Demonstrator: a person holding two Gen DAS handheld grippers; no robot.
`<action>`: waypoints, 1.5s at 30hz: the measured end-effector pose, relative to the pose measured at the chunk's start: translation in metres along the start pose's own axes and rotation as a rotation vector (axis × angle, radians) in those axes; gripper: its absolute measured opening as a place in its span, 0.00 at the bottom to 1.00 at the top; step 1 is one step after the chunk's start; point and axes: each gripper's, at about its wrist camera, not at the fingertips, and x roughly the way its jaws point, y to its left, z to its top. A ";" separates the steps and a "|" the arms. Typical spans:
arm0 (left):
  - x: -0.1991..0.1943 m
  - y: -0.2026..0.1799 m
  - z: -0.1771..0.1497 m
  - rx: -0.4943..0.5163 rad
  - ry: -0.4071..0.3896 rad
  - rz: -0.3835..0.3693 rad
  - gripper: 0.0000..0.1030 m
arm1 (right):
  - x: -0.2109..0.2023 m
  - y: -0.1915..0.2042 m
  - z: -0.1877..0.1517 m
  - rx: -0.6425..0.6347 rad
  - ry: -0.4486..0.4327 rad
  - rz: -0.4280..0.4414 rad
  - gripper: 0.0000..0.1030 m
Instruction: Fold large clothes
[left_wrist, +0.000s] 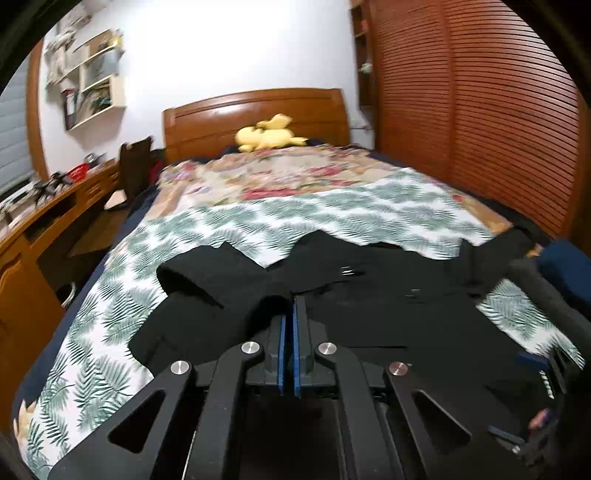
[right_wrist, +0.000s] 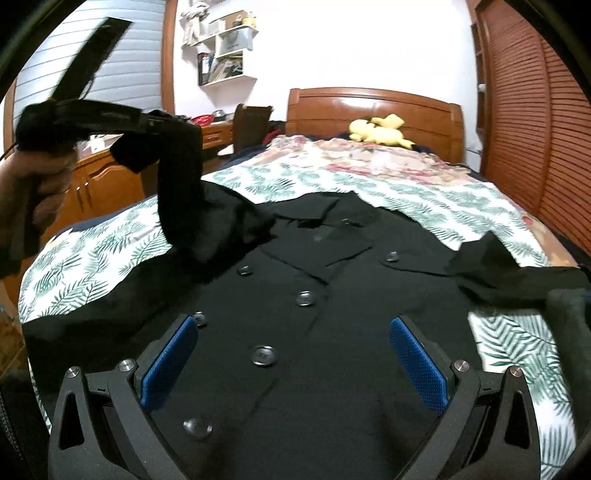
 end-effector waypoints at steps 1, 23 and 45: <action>-0.005 -0.009 -0.002 0.012 -0.009 -0.011 0.03 | -0.003 -0.002 0.001 0.008 -0.003 -0.009 1.00; -0.085 -0.050 -0.079 0.009 -0.092 -0.142 0.74 | -0.027 0.031 0.006 0.070 0.064 -0.132 1.00; -0.130 0.074 -0.142 -0.126 -0.068 0.028 0.74 | 0.032 0.148 0.030 -0.096 0.108 0.210 0.95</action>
